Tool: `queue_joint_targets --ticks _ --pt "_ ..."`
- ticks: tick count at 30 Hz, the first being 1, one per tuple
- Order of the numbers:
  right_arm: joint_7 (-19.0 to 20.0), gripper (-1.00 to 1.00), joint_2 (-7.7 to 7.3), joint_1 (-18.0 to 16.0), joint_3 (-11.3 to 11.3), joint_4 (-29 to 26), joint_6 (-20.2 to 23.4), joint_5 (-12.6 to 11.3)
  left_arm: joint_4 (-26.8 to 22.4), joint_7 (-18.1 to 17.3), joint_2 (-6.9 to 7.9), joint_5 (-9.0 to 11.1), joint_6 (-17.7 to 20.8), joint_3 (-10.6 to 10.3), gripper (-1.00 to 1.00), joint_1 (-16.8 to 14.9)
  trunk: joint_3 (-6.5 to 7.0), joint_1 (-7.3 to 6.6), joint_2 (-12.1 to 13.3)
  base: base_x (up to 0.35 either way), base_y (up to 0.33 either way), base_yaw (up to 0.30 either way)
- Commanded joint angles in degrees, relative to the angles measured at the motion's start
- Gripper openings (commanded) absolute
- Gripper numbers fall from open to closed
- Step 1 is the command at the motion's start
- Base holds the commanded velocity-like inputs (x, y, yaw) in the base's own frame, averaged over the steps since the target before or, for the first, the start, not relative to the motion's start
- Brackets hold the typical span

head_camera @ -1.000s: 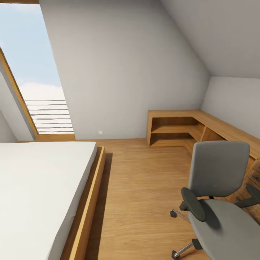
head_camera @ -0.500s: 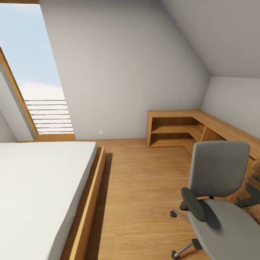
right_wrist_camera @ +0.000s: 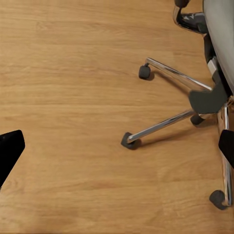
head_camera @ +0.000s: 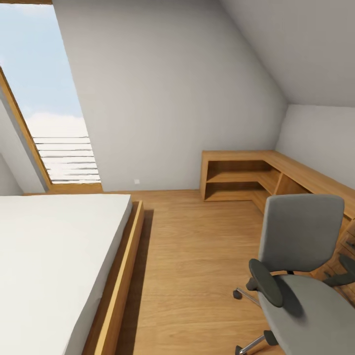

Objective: In the bedroom, organize the workspace by keeping the computer under the desk, ensuring the monitor is on the desk, placing the keyboard on the desk next to the monitor, placing the mouse on the desk next to the keyboard, moving the folder from the swivel chair onto the desk next to the mouse, stacking the notebook on top of the folder with the pen on top of the notebook, and positioning the swivel chair next to the desk.

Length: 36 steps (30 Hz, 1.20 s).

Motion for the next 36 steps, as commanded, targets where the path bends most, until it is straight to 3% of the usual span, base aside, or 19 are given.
queue_joint_targets --ticks 1,11,22,36 --pt "-0.22 1.0 0.03 -0.06 0.5 0.11 -0.18 -0.34 0.08 0.06 -0.05 -0.34 -0.29 0.23 1.0 0.01 -0.05 0.03 -0.03 0.24 0.0 0.0" --pt "-0.22 1.0 0.04 -0.06 0.5 0.11 -0.18 -0.46 0.68 -0.04 0.06 -0.38 -1.08 0.23 1.0 0.01 -0.05 0.03 -0.03 0.247 0.0 0.036" --pt "-0.3 1.0 0.05 -0.06 0.5 0.11 -0.18 -0.67 0.79 -0.05 0.07 -0.38 -1.15 0.28 1.0 0.01 -0.05 0.03 -0.03 0.041 0.0 0.185" --pt "-0.31 1.0 -0.48 -0.06 0.34 0.11 -0.25 -0.73 0.82 -0.05 0.01 -0.38 -1.15 0.23 1.0 0.01 -0.05 0.03 -0.03 0.101 -0.091 0.031"
